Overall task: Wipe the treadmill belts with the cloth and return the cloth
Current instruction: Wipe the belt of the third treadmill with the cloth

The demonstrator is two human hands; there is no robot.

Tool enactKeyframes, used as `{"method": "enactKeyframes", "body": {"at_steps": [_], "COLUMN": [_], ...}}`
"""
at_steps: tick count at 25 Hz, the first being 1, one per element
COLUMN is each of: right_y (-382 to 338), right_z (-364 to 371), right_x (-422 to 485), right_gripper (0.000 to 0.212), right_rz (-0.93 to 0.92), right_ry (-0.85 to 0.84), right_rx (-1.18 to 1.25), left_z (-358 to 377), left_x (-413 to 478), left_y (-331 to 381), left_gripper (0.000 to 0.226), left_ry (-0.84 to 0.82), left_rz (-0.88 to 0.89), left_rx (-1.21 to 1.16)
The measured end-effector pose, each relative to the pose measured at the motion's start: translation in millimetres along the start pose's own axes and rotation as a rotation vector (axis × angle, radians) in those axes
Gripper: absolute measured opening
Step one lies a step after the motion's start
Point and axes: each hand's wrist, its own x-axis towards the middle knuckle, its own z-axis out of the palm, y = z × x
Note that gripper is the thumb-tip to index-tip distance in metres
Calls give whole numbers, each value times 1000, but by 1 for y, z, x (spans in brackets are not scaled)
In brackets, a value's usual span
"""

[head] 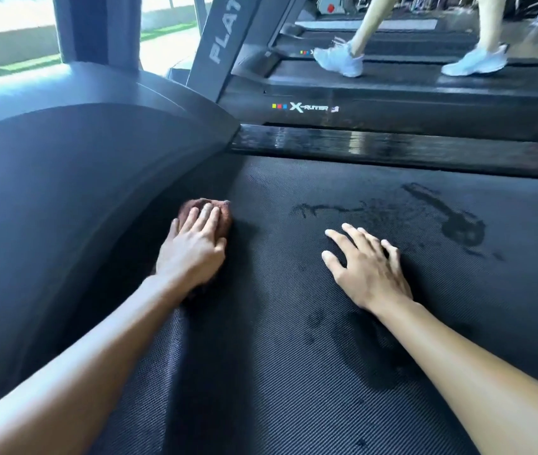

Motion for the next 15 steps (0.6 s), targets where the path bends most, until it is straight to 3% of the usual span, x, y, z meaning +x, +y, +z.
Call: {"method": "enactKeyframes", "body": {"at_steps": [4,5,8,13,15], "right_y": [1,0,0,-1,0], "right_z": [0,0,0,-1,-2], "right_x": [-1,0,1,-1,-1], "right_gripper": [52,52,52,51,50], "right_rz": [7,8,3,12,13], "right_ry": [-4,-2,-1,-12,-17], "right_rx": [6,8,2,12,15], "left_z": [18,13,-1,15,0], "left_x": [-47,-43,-24,-68,-45], "left_y": [22,9,-11,5,-21], "left_gripper": [66,64,63,68,62], "left_ry": [-30,-28,0,-36,-10], "left_rz": [311,287,-28,311,107], "left_rx": [32,6,-7,12,-43]}}
